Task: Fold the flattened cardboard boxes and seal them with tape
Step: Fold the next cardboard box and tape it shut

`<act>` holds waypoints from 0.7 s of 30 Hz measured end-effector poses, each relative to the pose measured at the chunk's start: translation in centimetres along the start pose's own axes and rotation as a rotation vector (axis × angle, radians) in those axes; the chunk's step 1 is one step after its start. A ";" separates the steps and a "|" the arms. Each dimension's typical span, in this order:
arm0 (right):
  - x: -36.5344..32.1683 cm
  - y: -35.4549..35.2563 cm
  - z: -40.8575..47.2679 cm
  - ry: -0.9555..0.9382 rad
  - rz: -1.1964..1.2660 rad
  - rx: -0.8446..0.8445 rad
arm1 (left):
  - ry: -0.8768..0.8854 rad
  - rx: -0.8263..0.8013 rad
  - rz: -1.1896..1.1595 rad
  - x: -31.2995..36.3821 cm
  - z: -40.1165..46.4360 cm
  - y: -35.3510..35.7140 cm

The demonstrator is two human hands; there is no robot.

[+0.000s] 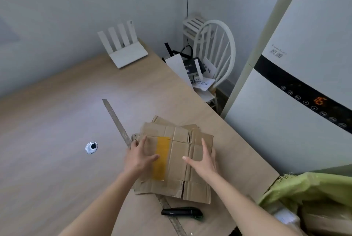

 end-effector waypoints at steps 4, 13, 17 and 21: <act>-2.5 -0.7 -2.0 -0.080 0.005 -0.002 | 0.024 0.053 -0.077 -0.4 -1.9 -2.6; -10.0 -0.4 -13.7 -0.415 -0.002 -0.042 | 0.042 0.305 -0.348 -4.5 -11.9 -12.2; -12.0 0.7 -21.5 -0.572 -0.016 -0.029 | 0.047 0.441 -0.556 -8.0 -19.1 -15.3; -12.1 3.8 -27.6 -0.670 -0.035 -0.111 | -0.047 0.511 -0.725 -13.3 -25.9 -15.8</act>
Point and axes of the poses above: each hand's wrist, its own z-axis towards the middle knuckle, its own y-axis out of the palm, x = y × z, the point moved 9 cm from there along z, towards the middle knuckle, and after that the axes turned 5 degrees about y, right-handed, at the moved point
